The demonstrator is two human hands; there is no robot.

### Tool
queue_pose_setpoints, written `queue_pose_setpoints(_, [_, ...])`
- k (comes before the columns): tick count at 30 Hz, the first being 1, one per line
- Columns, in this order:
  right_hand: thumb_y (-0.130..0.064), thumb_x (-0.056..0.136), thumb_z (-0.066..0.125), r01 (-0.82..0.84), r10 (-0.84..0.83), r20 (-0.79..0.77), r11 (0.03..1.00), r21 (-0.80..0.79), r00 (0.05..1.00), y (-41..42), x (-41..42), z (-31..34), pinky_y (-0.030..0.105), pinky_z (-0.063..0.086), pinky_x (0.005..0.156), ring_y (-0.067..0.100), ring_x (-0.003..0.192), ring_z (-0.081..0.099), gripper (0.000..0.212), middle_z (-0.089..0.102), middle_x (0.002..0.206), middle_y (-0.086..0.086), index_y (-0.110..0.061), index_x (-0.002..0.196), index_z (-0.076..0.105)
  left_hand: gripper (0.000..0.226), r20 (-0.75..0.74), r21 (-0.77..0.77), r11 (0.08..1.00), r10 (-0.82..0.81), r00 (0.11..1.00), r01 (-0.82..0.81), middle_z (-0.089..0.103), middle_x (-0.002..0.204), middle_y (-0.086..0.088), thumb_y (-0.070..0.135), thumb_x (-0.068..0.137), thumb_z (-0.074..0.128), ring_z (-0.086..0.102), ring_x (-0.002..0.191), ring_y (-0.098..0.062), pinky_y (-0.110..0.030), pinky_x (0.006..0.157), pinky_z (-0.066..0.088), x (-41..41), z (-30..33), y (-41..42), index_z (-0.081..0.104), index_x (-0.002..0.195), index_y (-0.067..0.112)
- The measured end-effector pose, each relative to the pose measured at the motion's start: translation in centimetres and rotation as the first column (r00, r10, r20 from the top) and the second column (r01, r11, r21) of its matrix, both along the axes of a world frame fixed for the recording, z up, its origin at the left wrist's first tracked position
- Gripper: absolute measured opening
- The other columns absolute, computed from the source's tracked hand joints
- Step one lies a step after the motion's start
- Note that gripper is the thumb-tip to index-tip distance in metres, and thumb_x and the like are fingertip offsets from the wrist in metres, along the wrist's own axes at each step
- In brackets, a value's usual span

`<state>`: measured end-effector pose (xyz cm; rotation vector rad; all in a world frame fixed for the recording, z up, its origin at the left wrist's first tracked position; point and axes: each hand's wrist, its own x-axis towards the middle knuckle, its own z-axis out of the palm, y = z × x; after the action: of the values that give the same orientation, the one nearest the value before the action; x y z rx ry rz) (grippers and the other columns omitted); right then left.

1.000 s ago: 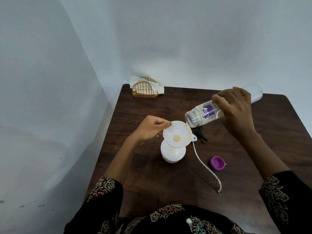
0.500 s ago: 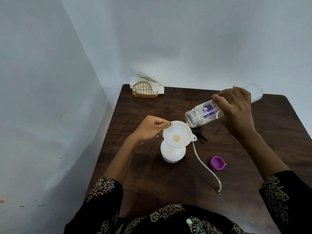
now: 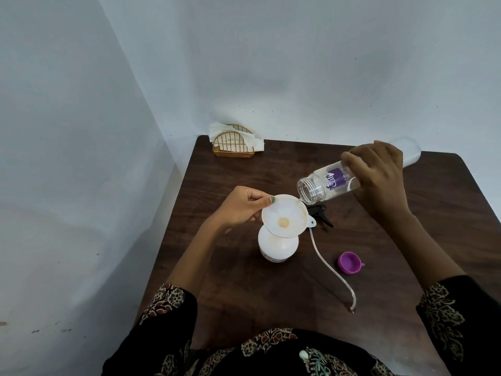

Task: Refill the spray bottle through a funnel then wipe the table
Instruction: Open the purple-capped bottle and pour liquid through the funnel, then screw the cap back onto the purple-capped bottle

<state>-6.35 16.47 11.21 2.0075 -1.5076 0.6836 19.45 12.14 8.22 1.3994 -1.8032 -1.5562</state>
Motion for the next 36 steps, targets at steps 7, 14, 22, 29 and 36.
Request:
queue_pose_setpoints(7, [-0.004, 0.067, 0.077, 0.002, -0.071, 0.319, 0.977, 0.212, 0.945, 0.2, 1.5, -1.0, 0.035, 0.033, 0.08, 0.028, 0.081, 0.057, 0.034, 0.064, 0.087, 0.01, -0.005, 0.095, 0.059, 0.027, -0.002, 0.014, 1.0, -0.015, 1.0, 0.015, 0.062, 0.061, 0.011, 0.031, 0.092, 0.056, 0.055, 0.053, -0.004, -0.013, 0.05, 0.041, 0.0, 0.4, 0.1, 0.07, 0.104, 0.012])
queue_pose_setpoints(14, [-0.028, 0.063, 0.086, -0.178, -0.219, 0.852, 0.924, 0.337, 0.476, -0.2, 3.4, 0.8, 0.016, 0.047, 0.08, 0.017, 0.091, 0.058, 0.059, 0.062, 0.101, 0.0, -0.01, 0.108, 0.052, 0.071, 0.005, -0.076, 0.997, -0.024, 1.0, 0.024, 0.043, 0.145, 0.004, 0.059, 0.08, 0.056, 0.045, 0.127, -0.018, -0.03, 0.094, 0.041, -1.1, 2.0, -0.6, 0.038, 0.14, 0.028])
queue_pose_setpoints(22, [-0.015, 0.071, 0.076, -0.613, -0.116, 0.98, 0.766, 0.192, 0.163, -1.8, 4.1, 3.5, 0.042, 0.055, 0.081, 0.032, 0.096, 0.064, 0.062, 0.062, 0.101, 0.021, 0.004, 0.121, 0.044, 0.065, -0.293, -0.198, 0.961, -0.244, 0.924, 0.191, 0.044, 0.143, 0.003, 0.032, 0.086, 0.065, 0.053, 0.122, -0.012, -0.033, 0.102, 0.045, -7.1, 9.1, -1.0, 0.033, 0.142, 0.025])
queue_pose_setpoints(29, [-0.022, 0.072, 0.08, -0.527, -0.211, 0.867, 0.721, 0.45, 0.452, -1.7, 2.9, 3.9, 0.022, 0.052, 0.085, -0.001, 0.105, 0.057, 0.072, 0.049, 0.117, -0.007, -0.011, 0.13, 0.038, 0.046, -0.326, -0.256, 0.963, -0.162, 0.931, 0.078, 0.066, 0.114, -0.002, 0.025, 0.085, 0.068, 0.066, 0.1, -0.01, -0.029, 0.088, 0.054, -9.5, 9.3, -2.1, 0.048, 0.125, 0.014])
queue_pose_setpoints(36, [-0.04, 0.077, 0.072, -0.06, -0.473, 0.24, 0.364, 0.93, 0.848, 1.3, -2.8, -2.5, 0.032, 0.044, 0.096, 0.019, 0.116, 0.051, 0.065, 0.05, 0.13, -0.001, -0.017, 0.13, 0.043, 0.044, -0.335, -0.27, 0.962, -0.053, 0.941, -0.041, 0.065, 0.113, 0.003, 0.03, 0.084, 0.068, 0.063, 0.103, -0.01, -0.035, 0.087, 0.055, -8.4, 9.1, -3.9, 0.051, 0.122, 0.018])
